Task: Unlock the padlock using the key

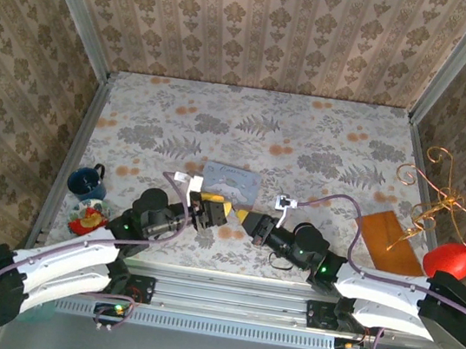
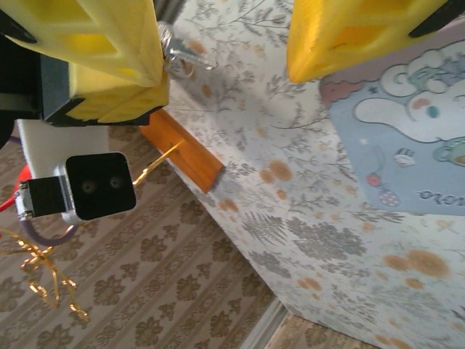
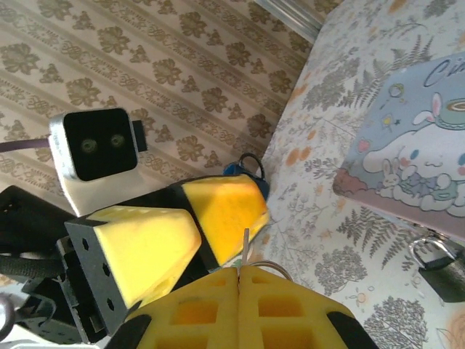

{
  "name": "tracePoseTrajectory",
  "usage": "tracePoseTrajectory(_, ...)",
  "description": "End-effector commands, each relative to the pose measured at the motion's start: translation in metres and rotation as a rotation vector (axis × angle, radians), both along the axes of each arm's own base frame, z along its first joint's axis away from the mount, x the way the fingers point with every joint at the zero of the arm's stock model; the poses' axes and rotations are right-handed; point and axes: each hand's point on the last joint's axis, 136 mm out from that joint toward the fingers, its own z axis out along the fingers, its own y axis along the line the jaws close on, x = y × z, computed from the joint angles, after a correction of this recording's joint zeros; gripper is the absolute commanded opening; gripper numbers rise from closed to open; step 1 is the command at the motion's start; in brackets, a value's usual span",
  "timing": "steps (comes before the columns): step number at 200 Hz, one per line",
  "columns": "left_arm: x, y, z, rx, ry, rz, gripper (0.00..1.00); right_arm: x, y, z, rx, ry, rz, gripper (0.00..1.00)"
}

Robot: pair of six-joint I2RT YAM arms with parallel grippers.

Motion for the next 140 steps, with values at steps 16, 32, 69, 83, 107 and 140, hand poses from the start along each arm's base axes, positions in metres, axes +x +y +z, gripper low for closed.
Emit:
tracePoseTrajectory(16,-0.010,-0.011,0.030,-0.127,-0.010,-0.073,0.44,-0.002,0.006,0.017,0.047,-0.055,0.030,0.00)
tracePoseTrajectory(32,-0.010,-0.012,0.029,-0.123,-0.005,-0.077,0.42,-0.002,0.007,0.017,0.053,-0.056,0.034,0.00)
tracePoseTrajectory(69,-0.010,-0.012,0.025,-0.110,0.002,-0.076,0.42,-0.004,0.006,0.023,0.078,-0.072,0.039,0.00)
tracePoseTrajectory(83,-0.010,-0.012,0.023,-0.105,0.005,-0.073,0.44,-0.003,0.005,0.023,0.076,-0.073,0.034,0.00)
tracePoseTrajectory(107,-0.011,-0.015,0.024,-0.105,0.007,-0.090,0.42,-0.003,0.004,0.023,0.074,-0.071,0.025,0.00)
tracePoseTrajectory(140,-0.018,-0.024,0.032,-0.125,-0.007,-0.150,0.29,-0.002,0.003,0.020,0.071,-0.066,0.019,0.00)
